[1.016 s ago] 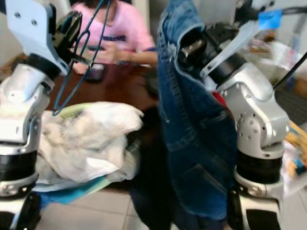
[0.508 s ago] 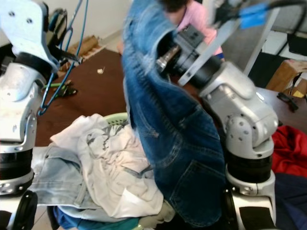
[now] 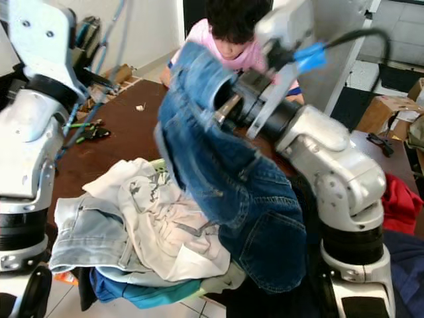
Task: Hang hanger
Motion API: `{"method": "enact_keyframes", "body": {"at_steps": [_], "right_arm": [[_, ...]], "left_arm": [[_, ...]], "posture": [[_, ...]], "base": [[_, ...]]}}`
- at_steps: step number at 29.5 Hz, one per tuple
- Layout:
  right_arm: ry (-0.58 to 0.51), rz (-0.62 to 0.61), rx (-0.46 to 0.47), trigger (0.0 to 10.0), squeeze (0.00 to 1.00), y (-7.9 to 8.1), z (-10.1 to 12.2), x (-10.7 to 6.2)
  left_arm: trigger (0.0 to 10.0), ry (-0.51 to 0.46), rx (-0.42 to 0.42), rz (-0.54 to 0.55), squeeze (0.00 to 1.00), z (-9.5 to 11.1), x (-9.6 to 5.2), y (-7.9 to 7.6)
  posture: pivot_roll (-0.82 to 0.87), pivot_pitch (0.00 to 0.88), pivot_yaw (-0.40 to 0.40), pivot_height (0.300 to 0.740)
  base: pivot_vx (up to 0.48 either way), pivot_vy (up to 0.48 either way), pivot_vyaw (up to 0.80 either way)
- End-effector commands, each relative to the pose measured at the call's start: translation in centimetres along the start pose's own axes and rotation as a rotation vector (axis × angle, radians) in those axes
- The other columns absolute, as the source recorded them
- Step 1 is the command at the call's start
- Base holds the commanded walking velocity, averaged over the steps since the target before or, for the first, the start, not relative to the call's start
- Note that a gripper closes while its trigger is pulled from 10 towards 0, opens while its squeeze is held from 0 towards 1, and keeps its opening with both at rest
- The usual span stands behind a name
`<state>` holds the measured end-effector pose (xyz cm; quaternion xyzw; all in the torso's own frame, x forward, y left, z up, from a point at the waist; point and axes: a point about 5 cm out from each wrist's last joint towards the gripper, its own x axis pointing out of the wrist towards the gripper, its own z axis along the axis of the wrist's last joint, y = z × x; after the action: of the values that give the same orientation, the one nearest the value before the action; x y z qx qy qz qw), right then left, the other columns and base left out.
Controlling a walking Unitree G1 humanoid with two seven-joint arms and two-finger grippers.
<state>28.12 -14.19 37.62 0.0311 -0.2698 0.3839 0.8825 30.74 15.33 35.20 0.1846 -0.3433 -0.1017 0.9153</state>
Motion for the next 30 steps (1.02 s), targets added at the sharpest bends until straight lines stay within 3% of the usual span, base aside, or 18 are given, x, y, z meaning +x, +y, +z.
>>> {"method": "enact_keyframes", "body": {"at_steps": [1,2,3,5,7,10,14,15,18,19,20,22,23,25,26,27,30], "right_arm": [[-0.054,-0.077,-0.019,10.0,0.00,-1.5,2.0,-0.8],[-0.054,-0.077,-0.019,10.0,0.00,-1.5,2.0,-0.8],[-0.058,-0.126,-0.030,10.0,0.00,-2.4,2.8,-1.5],[-0.058,-0.126,-0.030,10.0,0.00,-2.4,2.8,-1.5],[-0.051,-0.199,-0.094,10.0,0.00,-3.9,4.6,-3.1],[-0.046,-0.217,-0.135,10.0,0.00,-4.3,5.8,-3.9],[-0.019,-0.186,-0.152,10.0,0.00,-4.0,6.3,-4.3],[0.123,-0.102,-0.221,10.0,0.00,-3.2,6.6,-5.3],[0.175,-0.080,-0.235,10.0,0.00,-3.0,6.5,-5.7],[0.277,-0.056,-0.247,10.0,0.00,-2.9,5.9,-6.4],[0.277,-0.056,-0.247,10.0,0.00,-2.9,5.9,-6.4],[0.546,0.020,-0.255,10.0,0.00,-2.0,3.4,-8.3],[0.546,0.020,-0.255,10.0,0.00,-2.0,3.4,-8.3],[0.802,0.130,-0.224,10.0,0.00,-0.3,-0.3,-10.5],[0.802,0.130,-0.224,10.0,0.00,-0.3,-0.3,-10.5],[0.905,0.110,-0.202,10.0,0.00,-0.1,-2.4,-11.6],[0.947,0.054,-0.198,10.0,0.00,-0.7,-3.2,-12.0]], "left_arm": [[10.0,-0.033,-0.057,-0.077,0.00,0.4,-0.1,-1.4],[10.0,-0.033,-0.057,-0.077,0.00,0.4,-0.1,-1.4],[10.0,-0.046,-0.108,-0.109,0.00,0.6,-0.2,-1.9],[10.0,-0.046,-0.108,-0.109,0.00,0.6,-0.2,-1.9],[10.0,-0.081,-0.233,-0.189,0.00,1.4,-0.3,-2.7],[10.0,-0.100,-0.289,-0.218,0.00,1.8,-0.3,-2.9],[10.0,-0.101,-0.295,-0.201,0.00,1.8,-0.3,-2.6],[10.0,-0.098,-0.302,-0.167,0.00,1.7,-0.1,-2.0],[10.0,-0.098,-0.306,-0.160,0.00,1.6,-0.1,-1.9],[10.0,-0.097,-0.306,-0.157,0.00,1.6,-0.1,-1.8],[10.0,-0.097,-0.306,-0.157,0.00,1.6,-0.1,-1.8],[10.0,-0.093,-0.308,-0.154,0.00,1.5,-0.2,-1.8],[10.0,-0.093,-0.308,-0.154,0.00,1.5,-0.2,-1.8],[10.0,-0.090,-0.314,-0.156,0.00,1.4,-0.3,-1.8],[10.0,-0.090,-0.314,-0.156,0.00,1.4,-0.3,-1.8],[10.0,-0.089,-0.321,-0.158,0.00,1.5,-0.3,-1.8],[10.0,-0.090,-0.326,-0.161,0.00,1.5,-0.3,-1.8]], "posture": [[0.03,0.085,-0.037,0.740],[0.03,0.085,-0.037,0.740],[0.03,0.085,-0.037,0.740],[0.03,0.085,-0.037,0.740],[0.03,0.086,-0.035,0.740],[0.03,0.086,-0.035,0.740],[0.02,0.085,-0.034,0.740],[0.01,0.085,-0.036,0.740],[0.01,0.085,-0.036,0.740],[0.01,0.085,-0.036,0.740],[0.01,0.085,-0.036,0.740],[0.01,0.086,-0.041,0.740],[0.01,0.086,-0.041,0.740],[0.01,0.087,-0.041,0.740],[0.01,0.087,-0.041,0.740],[0.01,0.086,-0.042,0.740],[0.01,0.087,-0.040,0.740]], "base": [[0.000,0.000,-0.79],[0.000,0.000,-0.79],[0.000,0.000,-0.79],[0.000,0.000,-0.79],[0.000,0.000,-0.79],[0.000,0.000,-0.79],[0.000,0.000,-0.79],[0.000,0.000,-0.78],[0.000,0.000,-0.78],[0.000,0.000,-0.78],[0.000,0.000,-0.78],[0.000,0.000,-0.39],[0.000,0.000,0.00],[0.000,0.000,0.00],[0.000,0.000,0.00],[0.000,0.000,0.00],[0.000,0.000,0.00]]}}
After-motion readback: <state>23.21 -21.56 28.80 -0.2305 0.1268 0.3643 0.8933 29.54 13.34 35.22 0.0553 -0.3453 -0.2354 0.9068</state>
